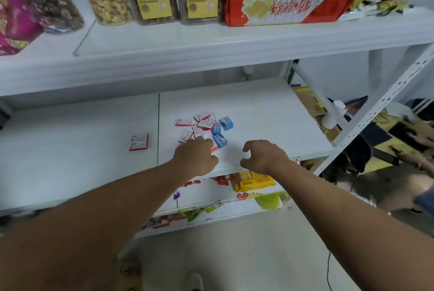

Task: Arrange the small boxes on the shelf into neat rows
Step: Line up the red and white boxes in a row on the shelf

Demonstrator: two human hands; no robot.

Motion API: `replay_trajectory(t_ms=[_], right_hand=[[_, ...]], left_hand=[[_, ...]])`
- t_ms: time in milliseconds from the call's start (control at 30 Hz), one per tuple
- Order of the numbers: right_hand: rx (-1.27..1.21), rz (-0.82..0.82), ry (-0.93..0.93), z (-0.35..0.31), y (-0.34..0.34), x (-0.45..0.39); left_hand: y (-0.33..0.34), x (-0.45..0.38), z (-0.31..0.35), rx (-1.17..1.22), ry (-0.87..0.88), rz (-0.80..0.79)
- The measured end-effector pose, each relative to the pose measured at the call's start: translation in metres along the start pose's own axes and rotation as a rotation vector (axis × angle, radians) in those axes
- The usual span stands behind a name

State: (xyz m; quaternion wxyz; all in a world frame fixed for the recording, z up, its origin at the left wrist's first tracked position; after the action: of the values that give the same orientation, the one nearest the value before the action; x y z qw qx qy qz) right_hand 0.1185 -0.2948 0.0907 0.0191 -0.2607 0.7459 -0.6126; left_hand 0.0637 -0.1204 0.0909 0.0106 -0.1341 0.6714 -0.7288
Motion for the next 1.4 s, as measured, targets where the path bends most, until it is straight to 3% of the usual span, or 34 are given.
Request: replay_trajectory(t_ms=[633,1133,1400], right_hand=[[0.074,-0.071,-0.091,-0.034,-0.015,-0.077],[0.080,-0.149,-0.366,0.008,-0.020,-0.114],[0.119,-0.151,-0.480,0.005,-0.024,-0.117]], left_hand=[[0.007,-0.070,-0.050,0.045,-0.089,-0.018],[0.019,-0.040,-0.012,0.142,-0.443,-0.033],[0.026,-0.021,0.004,0.151,-0.506,-0.055]])
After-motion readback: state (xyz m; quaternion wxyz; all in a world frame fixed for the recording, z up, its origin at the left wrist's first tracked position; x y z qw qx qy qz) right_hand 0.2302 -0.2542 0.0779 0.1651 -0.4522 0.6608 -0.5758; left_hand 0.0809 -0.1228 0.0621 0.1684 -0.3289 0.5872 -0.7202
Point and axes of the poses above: each hand's wrist, its own x-axis away from the middle knuckle, its own y-axis out of the palm, z = x × y, the point moved 10 cm from there along -x, towards the middle knuckle, and after that the axes turned 3 degrees about z, right-handed, at the moved point
